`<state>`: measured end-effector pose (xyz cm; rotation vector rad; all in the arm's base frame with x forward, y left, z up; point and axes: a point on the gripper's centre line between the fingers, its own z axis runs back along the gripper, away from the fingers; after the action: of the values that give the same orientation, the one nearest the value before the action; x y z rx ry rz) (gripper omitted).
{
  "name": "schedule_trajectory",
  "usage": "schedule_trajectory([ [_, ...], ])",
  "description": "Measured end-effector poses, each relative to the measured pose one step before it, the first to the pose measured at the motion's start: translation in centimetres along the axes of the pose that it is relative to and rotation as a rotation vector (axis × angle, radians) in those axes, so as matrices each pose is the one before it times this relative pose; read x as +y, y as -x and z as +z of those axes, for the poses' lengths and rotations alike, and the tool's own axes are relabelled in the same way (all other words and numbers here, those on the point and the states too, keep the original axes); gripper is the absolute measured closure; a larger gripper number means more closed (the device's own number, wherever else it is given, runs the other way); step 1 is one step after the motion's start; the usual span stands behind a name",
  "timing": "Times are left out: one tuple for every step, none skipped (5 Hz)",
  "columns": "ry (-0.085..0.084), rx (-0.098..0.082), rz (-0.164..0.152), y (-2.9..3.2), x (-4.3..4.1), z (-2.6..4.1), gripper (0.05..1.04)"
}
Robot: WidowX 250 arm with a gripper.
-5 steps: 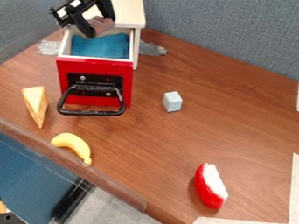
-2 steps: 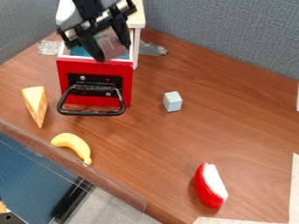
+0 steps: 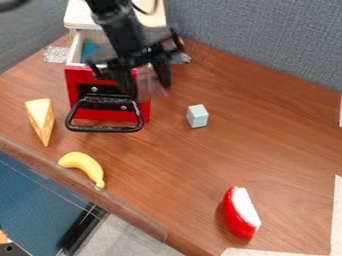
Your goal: Take out the chocolate out of the drawer and put it on the bottom center of the table
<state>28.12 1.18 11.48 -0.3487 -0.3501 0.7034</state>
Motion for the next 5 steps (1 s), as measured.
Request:
schedule_trajectory([
  [0.018,0.0319,-0.0739,1.965,-0.947,-0.666,0.478],
  [0.0063,0.0133,-0.0603,1.895,-0.142,-0.494,0.478],
  [-0.0166,-0.0061,-0.0417,1.667,1.218,-0.845,0.478],
  [-0.0256,-0.0253,-0.0273,1.176,1.508,-1.048,0.477],
  [0.0038,-0.007,-0.0273,0.869,0.918,-0.813,0.478],
])
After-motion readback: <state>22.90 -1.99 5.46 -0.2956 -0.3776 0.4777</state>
